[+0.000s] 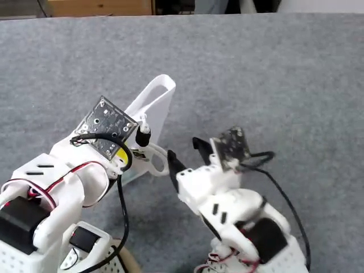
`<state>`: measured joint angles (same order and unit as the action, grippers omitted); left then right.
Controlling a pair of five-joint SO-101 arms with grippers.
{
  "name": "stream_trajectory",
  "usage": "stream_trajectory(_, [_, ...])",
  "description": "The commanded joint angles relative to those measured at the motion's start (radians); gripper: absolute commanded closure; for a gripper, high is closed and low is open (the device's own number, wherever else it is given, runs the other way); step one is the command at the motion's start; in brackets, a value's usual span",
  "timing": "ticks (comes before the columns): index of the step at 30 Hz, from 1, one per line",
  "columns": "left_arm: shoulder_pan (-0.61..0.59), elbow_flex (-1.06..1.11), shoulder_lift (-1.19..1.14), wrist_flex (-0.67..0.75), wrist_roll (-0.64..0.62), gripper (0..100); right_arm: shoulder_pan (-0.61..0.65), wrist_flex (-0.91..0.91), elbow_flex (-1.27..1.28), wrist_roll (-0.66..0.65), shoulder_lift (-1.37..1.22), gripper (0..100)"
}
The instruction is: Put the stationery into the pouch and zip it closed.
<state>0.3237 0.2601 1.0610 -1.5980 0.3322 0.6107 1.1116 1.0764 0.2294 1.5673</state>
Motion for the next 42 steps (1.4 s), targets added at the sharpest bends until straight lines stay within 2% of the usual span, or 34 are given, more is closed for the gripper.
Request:
stream_trajectory(1, [-0.005,-0.01,-0.002,0.04,-0.009,97,0.015,0.123,-0.147,0.002,0.041,76.2])
stream_trajectory(5, [-0.004,-0.01,-0.002,0.04,-0.009,97,0.028,0.232,-0.188,0.006,0.061,76.2])
stream_trajectory(9, [0.001,-0.01,-0.002,0.04,-0.009,97,0.16,0.276,-0.177,0.043,0.059,76.2])
stream_trajectory(23, [0.001,-0.01,-0.002,0.035,-0.009,97,0.173,-0.077,0.142,-0.009,0.054,76.2])
stream_trajectory(30, [0.002,-0.01,-0.002,0.029,-0.011,97,0.035,-0.253,0.243,-0.064,0.054,76.3])
stream_trajectory(38, [0.119,-0.028,0.005,-0.051,-0.035,97,0.028,-0.324,0.255,-0.071,0.054,93.1])
stream_trajectory(42, [0.124,-0.036,0.0,-0.052,-0.035,97,0.029,-0.318,0.257,-0.071,0.056,93.8])
